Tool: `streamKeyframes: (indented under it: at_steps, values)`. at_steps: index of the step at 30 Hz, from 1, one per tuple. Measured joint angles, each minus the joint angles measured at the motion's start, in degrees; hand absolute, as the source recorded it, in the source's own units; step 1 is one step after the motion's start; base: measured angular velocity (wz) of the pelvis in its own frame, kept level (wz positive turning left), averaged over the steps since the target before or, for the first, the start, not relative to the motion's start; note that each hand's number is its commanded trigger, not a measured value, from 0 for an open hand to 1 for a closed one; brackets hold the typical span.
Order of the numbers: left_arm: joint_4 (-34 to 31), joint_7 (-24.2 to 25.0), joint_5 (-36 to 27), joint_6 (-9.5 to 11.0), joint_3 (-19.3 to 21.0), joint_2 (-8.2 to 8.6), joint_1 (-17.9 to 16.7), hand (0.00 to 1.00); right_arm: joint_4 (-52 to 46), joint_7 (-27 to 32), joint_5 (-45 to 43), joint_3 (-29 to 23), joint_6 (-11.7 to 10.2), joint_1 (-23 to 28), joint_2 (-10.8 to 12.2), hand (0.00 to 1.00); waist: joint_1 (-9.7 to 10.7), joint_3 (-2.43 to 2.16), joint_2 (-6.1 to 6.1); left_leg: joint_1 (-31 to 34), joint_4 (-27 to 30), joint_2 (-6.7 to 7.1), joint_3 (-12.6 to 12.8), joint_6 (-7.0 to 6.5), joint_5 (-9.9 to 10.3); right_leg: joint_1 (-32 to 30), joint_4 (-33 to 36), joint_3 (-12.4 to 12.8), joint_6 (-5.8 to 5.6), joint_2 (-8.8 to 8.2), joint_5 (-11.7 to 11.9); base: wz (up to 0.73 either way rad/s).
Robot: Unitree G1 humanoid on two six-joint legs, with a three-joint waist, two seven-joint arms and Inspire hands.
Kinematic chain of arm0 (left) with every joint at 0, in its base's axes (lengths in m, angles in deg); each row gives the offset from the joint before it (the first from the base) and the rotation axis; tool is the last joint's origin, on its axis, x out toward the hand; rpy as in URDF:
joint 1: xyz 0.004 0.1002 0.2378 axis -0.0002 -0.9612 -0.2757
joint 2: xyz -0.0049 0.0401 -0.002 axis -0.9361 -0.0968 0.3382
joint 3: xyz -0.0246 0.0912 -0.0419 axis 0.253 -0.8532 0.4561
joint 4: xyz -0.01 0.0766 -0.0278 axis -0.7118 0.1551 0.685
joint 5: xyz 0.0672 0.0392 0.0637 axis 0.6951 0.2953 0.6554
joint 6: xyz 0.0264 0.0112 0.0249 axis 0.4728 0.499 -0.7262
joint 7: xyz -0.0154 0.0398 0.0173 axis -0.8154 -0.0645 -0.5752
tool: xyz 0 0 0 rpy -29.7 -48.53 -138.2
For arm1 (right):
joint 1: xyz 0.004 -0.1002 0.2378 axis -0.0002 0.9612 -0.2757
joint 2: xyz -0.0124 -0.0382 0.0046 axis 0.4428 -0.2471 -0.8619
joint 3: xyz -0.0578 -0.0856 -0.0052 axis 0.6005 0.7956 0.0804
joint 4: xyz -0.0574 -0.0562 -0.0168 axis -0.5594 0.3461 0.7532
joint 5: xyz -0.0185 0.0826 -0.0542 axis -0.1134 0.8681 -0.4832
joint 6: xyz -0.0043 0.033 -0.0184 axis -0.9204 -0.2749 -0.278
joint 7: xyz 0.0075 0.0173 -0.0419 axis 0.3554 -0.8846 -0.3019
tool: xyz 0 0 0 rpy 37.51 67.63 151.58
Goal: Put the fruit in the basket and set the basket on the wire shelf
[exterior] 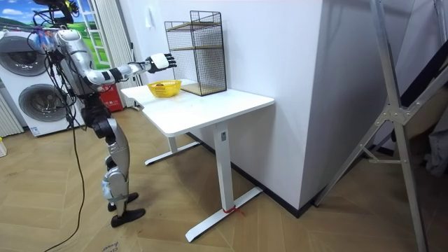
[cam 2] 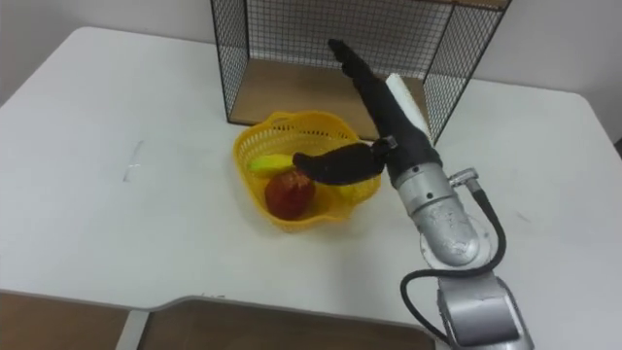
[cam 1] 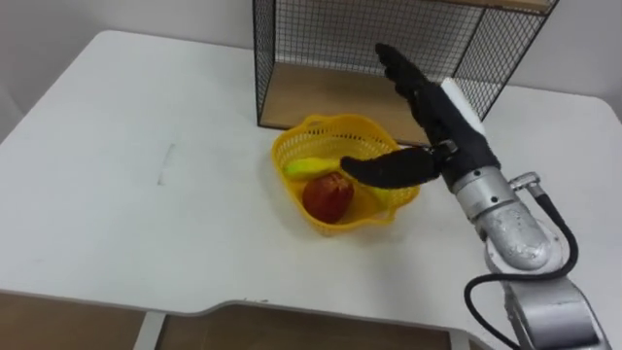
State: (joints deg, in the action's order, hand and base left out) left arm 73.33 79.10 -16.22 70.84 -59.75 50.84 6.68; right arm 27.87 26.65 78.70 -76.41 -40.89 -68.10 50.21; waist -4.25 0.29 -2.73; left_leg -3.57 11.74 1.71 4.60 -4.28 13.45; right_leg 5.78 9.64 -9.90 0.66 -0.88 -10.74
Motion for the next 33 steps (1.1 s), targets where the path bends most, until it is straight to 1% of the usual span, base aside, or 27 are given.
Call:
streamKeyframes:
  at_steps: [1,2,4,5,6,7,8,9,10,11,12,13,14,15,16,17,19,20,21,22,23,24,25,28,30,31,33]
  values:
    - [0.37,0.00,-1.68,0.30,1.05,0.21,-0.45,0.00,0.00,0.64,2.67,-1.13,-0.23,0.22,0.01,0.00,0.35,0.04,0.47,0.02,0.08,0.00,-0.05,0.00,0.00,0.03,0.01,-0.11,0.00,-0.03,0.00,0.04]
    - [0.74,-0.02,-2.88,0.46,1.80,0.33,-0.55,0.00,0.00,0.74,4.03,-1.88,-0.50,0.48,0.01,0.00,0.60,-0.03,0.51,0.03,0.12,0.00,-0.14,0.00,0.00,0.09,0.01,-0.12,0.00,-0.04,0.00,0.08]
    - [2.24,-0.31,-8.18,1.57,5.33,0.58,-1.68,0.00,-0.06,2.46,9.49,-4.07,-1.13,1.71,0.02,0.00,0.69,-0.51,1.30,-0.17,0.08,0.01,-0.22,0.00,0.00,0.31,0.02,-0.30,0.00,-0.07,0.00,0.02]
    - [2.81,-0.66,-9.87,1.82,6.72,0.76,-1.86,0.00,-0.07,2.93,10.51,-4.72,-1.28,2.04,0.01,0.00,0.79,-0.56,1.53,-0.21,0.09,0.02,-0.22,0.00,0.00,0.35,0.02,-0.42,-0.01,-0.10,0.00,0.00]
    - [3.81,-1.80,-13.06,2.15,9.68,1.01,-1.97,0.00,-0.06,3.98,12.10,-6.42,-1.66,2.86,0.02,0.00,0.71,-0.63,2.00,-0.26,0.10,0.02,-0.23,0.00,0.00,0.38,0.02,-0.45,-0.01,-0.13,0.00,0.00]
    - [3.73,-3.21,-16.31,2.20,11.78,1.05,-2.38,0.00,-0.04,5.38,13.48,-7.74,-1.89,3.58,-0.03,0.00,0.69,-0.54,2.23,-0.46,0.07,0.00,-0.08,0.00,0.00,0.38,0.03,-0.36,-0.01,-0.13,0.00,-0.04]
    - [3.55,-4.21,-18.23,2.22,12.65,1.07,-2.63,0.00,-0.04,6.34,13.92,-8.18,-1.89,3.94,-0.04,0.00,0.68,-0.52,2.39,-0.62,0.07,-0.01,-0.05,0.00,0.00,0.39,0.02,-0.36,-0.01,-0.12,0.00,-0.03]
    - [2.25,-6.09,-22.10,2.18,15.39,1.39,-3.11,0.00,-0.05,7.68,15.24,-9.54,-1.90,4.92,-0.02,0.00,0.75,-0.42,2.81,-0.70,0.12,-0.02,-0.08,0.00,0.00,0.53,0.02,-0.20,-0.01,-0.12,0.00,0.00]
    - [-0.48,-8.03,-25.56,2.27,17.97,1.68,-3.54,0.00,-0.06,8.99,16.29,-11.12,-1.90,6.23,-0.01,0.00,0.72,-0.45,3.05,-0.87,0.12,-0.01,-0.15,0.00,0.00,0.72,0.04,-0.07,-0.01,-0.12,0.00,0.03]
    - [-1.70,-9.12,-26.95,2.48,19.04,1.67,-3.82,0.00,-0.07,9.76,16.61,-11.71,-1.90,6.85,-0.02,0.00,0.62,-0.43,3.24,-0.91,0.06,-0.02,-0.23,0.00,0.00,0.90,0.04,-0.16,-0.01,-0.12,0.00,0.06]
    - [-3.86,-11.51,-28.85,2.86,21.74,1.72,-4.09,0.00,-0.06,11.34,16.82,-12.81,-1.91,7.93,0.10,0.00,0.63,-0.53,3.63,-1.03,-0.02,0.00,-0.49,0.00,0.00,1.18,0.08,-0.43,-0.01,-0.13,0.00,0.08]
    - [-8.11,-13.97,-30.01,2.92,25.04,2.10,-4.35,0.00,-0.07,12.46,16.55,-13.91,-1.92,8.99,0.19,0.00,0.40,-0.66,3.83,-0.96,-0.09,-0.01,-0.65,0.02,0.01,1.16,0.16,-0.39,-0.01,-0.13,0.00,0.06]
    - [-10.43,-15.49,-30.37,3.26,26.32,2.16,-4.38,0.00,-0.07,13.07,16.38,-14.38,-1.93,9.51,0.22,0.00,0.31,-0.67,3.79,-0.90,-0.09,-0.02,-0.65,0.04,0.00,1.13,0.15,-0.38,-0.01,-0.13,0.00,0.03]
    - [-15.04,-18.71,-30.72,3.99,28.34,2.19,-4.23,0.00,-0.11,13.78,16.53,-15.36,-1.93,10.61,0.34,0.00,0.07,-0.68,3.79,-0.86,-0.06,-0.01,-0.75,0.14,-0.07,1.16,0.12,-0.45,-0.01,-0.13,0.00,0.00]
    - [-20.42,-22.44,-30.69,4.71,29.48,2.22,-4.11,0.00,-0.38,14.87,16.56,-16.07,-2.04,12.18,0.35,0.00,-0.65,-0.80,3.76,-0.92,-0.07,-0.01,-0.74,0.20,-0.11,1.17,0.19,-0.32,0.00,-0.10,-0.01,0.00]
    - [-23.18,-24.31,-30.70,5.41,29.80,2.22,-4.08,0.00,-0.59,15.60,16.54,-16.13,-2.21,13.03,0.36,0.00,-0.95,-0.88,3.72,-0.92,-0.07,-0.01,-0.74,0.22,-0.13,1.18,0.20,-0.32,0.00,-0.10,-0.01,0.00]
    - [-33.41,-30.82,-30.55,8.17,30.93,2.44,-3.98,0.00,-2.10,17.30,16.26,-16.11,-2.56,16.40,0.42,0.00,-1.73,-0.92,3.77,-0.99,-0.07,0.00,-0.57,0.24,-0.16,1.02,0.42,-0.36,0.00,-0.10,-0.01,-0.07]
    - [-35.68,-32.21,-30.38,8.68,31.28,2.57,-3.85,0.00,-2.32,17.78,15.88,-16.11,-2.61,16.93,0.42,0.00,-1.97,-0.93,3.77,-1.01,-0.07,0.00,-0.49,0.23,-0.16,0.94,0.51,-0.31,0.00,-0.08,-0.01,-0.11]
    - [-41.30,-35.31,-30.02,9.25,31.78,3.14,-3.75,0.00,-2.33,18.69,15.01,-16.18,-2.63,17.37,0.43,0.00,-2.34,-0.92,3.76,-1.04,-0.09,-0.02,-0.28,0.22,-0.16,0.73,0.82,-0.20,-0.01,-0.09,-0.01,-0.09]
    - [-45.93,-37.98,-29.92,10.46,31.94,3.45,-3.66,0.00,-2.33,19.32,15.02,-16.48,-2.65,17.50,0.43,0.00,-2.61,-0.90,3.72,-1.06,-0.07,-0.02,-0.19,0.21,-0.16,0.56,1.01,-0.18,-0.01,-0.12,-0.01,-0.06]
    - [-47.53,-39.28,-29.58,10.97,31.97,3.42,-3.41,0.00,-2.33,19.71,15.01,-16.48,-2.73,17.51,0.43,0.00,-2.73,-0.89,3.70,-1.04,-0.06,-0.01,-0.19,0.20,-0.15,0.55,1.01,-0.12,-0.01,-0.11,-0.01,-0.03]
    - [-50.21,-41.82,-28.80,11.57,32.04,3.41,-2.94,0.00,-2.33,20.40,14.94,-16.39,-3.08,17.57,0.45,0.00,-3.06,-0.87,3.72,-1.00,-0.02,0.01,-0.16,0.18,-0.14,0.54,1.01,-0.07,-0.01,-0.11,0.00,0.00]
    - [-52.96,-43.99,-28.93,11.62,31.94,3.46,-2.59,0.00,-2.33,20.71,14.61,-16.31,-3.11,17.61,0.46,0.00,-3.20,-0.86,3.66,-0.94,0.06,0.03,-0.20,0.17,-0.13,0.20,1.04,-0.14,-0.01,-0.09,0.00,0.00]
    - [-59.90,-46.50,-29.02,11.86,31.78,3.76,-2.40,0.00,-2.32,20.46,14.25,-15.79,-3.11,17.95,0.49,0.00,-3.72,-0.81,3.39,-0.96,0.03,0.01,-0.22,0.18,-0.14,-0.11,1.03,-0.13,-0.01,-0.03,-0.01,0.00]
    - [-60.68,-47.29,-28.98,12.40,31.11,3.75,-1.78,0.00,-2.31,20.19,14.37,-15.24,-3.13,17.94,0.51,0.00,-3.68,-0.74,3.66,-1.03,0.11,0.02,-0.27,0.18,-0.15,-0.06,1.06,-0.23,-0.01,-0.06,-0.01,0.03]
    - [-60.89,-47.34,-28.96,12.41,29.78,3.74,-1.55,0.00,-2.24,19.49,14.60,-15.25,-3.15,17.91,0.53,0.00,-3.53,-0.60,3.92,-0.90,0.30,0.10,-0.63,0.17,-0.15,0.06,1.05,-0.57,-0.01,-0.06,0.00,0.12]
    - [-61.93,-46.51,-28.97,12.41,27.78,3.73,-0.76,0.00,-1.84,18.51,14.60,-15.26,-3.16,17.86,0.56,0.00,-3.07,-0.50,3.79,0.00,0.83,0.25,-1.66,0.16,-0.14,0.07,1.04,-1.33,-0.01,-0.10,0.00,0.24]
